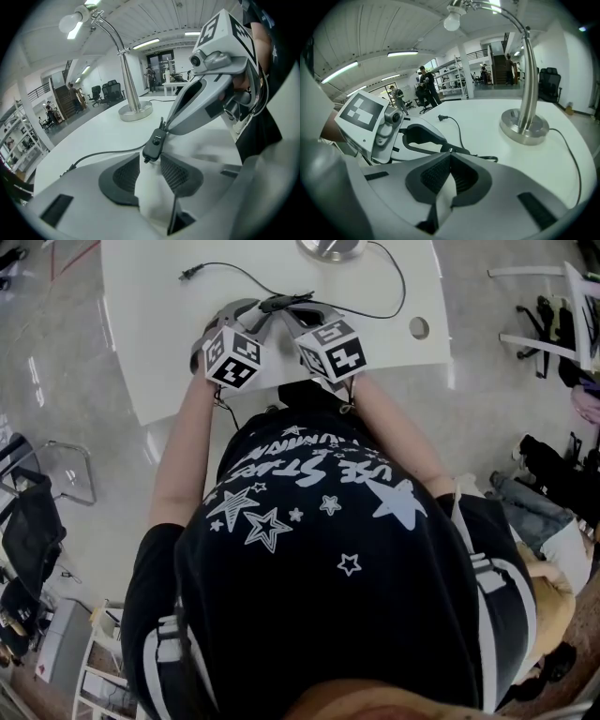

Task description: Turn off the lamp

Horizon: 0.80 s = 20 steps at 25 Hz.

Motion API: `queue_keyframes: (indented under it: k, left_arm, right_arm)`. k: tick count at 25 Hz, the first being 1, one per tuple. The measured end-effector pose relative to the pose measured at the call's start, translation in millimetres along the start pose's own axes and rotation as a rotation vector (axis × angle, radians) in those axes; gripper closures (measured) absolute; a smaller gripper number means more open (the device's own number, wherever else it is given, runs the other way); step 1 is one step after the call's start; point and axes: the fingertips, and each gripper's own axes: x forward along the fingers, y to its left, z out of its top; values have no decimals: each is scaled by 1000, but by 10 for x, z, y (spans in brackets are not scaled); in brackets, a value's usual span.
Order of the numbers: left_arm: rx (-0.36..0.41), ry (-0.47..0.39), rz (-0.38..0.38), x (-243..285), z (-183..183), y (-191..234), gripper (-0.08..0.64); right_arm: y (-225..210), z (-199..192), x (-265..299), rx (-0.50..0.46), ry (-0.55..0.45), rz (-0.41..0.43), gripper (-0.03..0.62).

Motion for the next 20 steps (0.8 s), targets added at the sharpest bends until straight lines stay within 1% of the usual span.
queue_keyframes:
  k: [5,10,16,18,20]
  left_arm:
    - [-3,-41,21,-162,69,-90,426]
    - [-22,-95,52,-480,119,-193,426]
    - [-92,-194,79,-925,187,-359,426]
    - [-98,-235,79,-1078,216,-451,426]
    - [-87,-271,81,-1213,241,-546,426]
  right_arm:
    - [-16,-49,-200,35,-40,-23,588]
    - [-5,-103,-470,79,-87,-75,586]
    - [167,-183,-863,154,-170,-127,587]
    - [247,-240,-1004,168,-193,-155,586]
    - [335,-314,-1137,180,-210,-179,586]
